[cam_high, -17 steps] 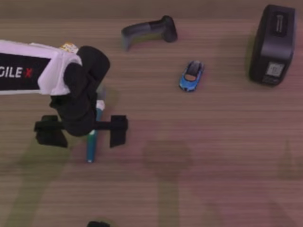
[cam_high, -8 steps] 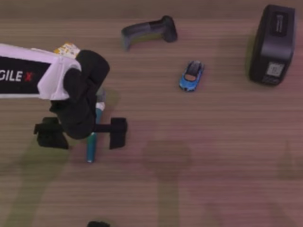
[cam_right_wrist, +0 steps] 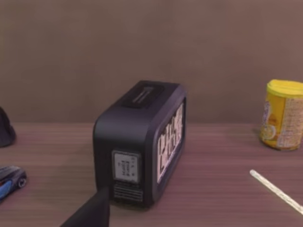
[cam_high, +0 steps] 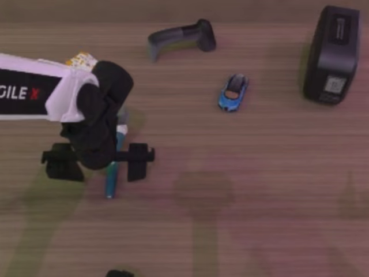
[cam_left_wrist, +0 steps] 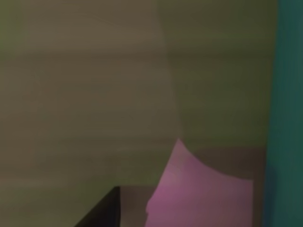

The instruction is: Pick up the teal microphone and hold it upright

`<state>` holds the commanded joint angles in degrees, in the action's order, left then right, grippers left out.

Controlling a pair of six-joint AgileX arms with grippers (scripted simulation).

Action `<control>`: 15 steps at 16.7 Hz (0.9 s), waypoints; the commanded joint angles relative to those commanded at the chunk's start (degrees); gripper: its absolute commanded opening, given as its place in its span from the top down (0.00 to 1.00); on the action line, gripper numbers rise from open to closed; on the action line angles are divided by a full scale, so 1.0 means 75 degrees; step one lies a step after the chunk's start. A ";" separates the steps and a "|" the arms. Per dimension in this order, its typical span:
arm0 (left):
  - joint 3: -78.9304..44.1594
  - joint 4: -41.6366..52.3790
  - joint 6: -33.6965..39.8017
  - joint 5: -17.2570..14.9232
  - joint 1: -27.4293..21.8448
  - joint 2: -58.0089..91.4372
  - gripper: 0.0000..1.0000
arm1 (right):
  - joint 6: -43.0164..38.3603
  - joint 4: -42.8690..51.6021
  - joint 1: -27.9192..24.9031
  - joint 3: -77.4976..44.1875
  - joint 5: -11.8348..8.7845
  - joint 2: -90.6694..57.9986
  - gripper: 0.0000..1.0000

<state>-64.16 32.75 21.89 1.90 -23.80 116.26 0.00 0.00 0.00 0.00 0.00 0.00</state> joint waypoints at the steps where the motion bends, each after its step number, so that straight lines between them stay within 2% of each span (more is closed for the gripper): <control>1: 0.0000 0.0000 0.0000 0.0000 0.0000 0.0000 0.75 | 0.0000 0.0000 0.0000 0.0000 0.0000 0.0000 0.00; 4: 0.0000 0.0000 0.0000 0.0000 0.0000 0.0000 0.98 | 0.0000 0.0000 0.0000 0.0000 0.0000 0.0000 0.00; 5: 0.0000 0.0000 0.0000 0.0000 0.0000 0.0000 1.00 | 0.0000 0.0000 0.0000 0.0000 0.0000 0.0000 0.00; 12: 0.0000 0.0000 0.0000 0.0000 0.0000 0.0000 1.00 | 0.0000 0.0000 0.0000 0.0000 0.0000 0.0000 0.00; 13: -0.0174 0.0282 -0.0117 0.0159 -0.0015 -0.0510 1.00 | 0.0000 0.0000 0.0000 0.0000 0.0000 0.0000 0.00; 15: -0.0159 0.0189 -0.0146 0.0126 -0.0019 -0.0524 1.00 | 0.0000 0.0000 0.0000 0.0000 0.0000 0.0000 0.00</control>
<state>-65.35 34.16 20.80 2.85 -23.94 112.34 0.00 0.00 0.00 0.00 0.00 0.00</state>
